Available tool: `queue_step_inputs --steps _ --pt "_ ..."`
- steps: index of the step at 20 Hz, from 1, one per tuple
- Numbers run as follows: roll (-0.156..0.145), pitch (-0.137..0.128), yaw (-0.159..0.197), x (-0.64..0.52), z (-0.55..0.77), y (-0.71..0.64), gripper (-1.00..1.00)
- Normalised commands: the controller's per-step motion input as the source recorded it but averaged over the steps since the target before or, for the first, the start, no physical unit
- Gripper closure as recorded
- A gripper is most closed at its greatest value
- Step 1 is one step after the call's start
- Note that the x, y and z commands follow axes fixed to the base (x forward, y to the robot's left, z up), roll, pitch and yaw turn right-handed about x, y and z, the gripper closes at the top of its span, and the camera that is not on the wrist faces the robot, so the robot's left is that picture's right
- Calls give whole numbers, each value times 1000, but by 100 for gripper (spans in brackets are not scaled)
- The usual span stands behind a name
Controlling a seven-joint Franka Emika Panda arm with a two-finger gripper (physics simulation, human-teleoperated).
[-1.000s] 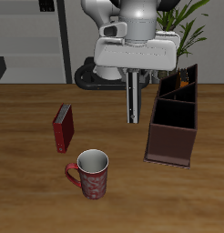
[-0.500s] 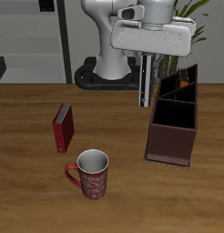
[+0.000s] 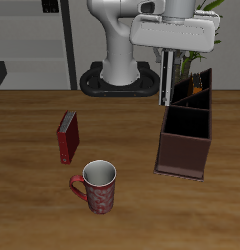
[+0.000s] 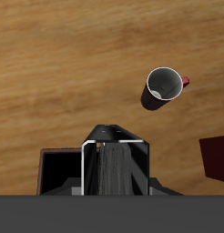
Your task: Place the orange book into the left desk caddy's left compartment and place the striped book into the left desk caddy's right compartment and place the red book into the left desk caddy's right compartment
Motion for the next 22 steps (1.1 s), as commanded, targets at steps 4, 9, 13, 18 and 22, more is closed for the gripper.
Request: queue_step_inputs --steps 4,9,13,18,22 --pt "17 -4 0 -116 -10 185 100" --pt "6 -29 25 -96 2 123 100" --pt "14 2 4 -49 -55 178 100" --pt "-13 12 -16 -70 -84 85 100" --pt "27 19 8 -99 -139 175 100"
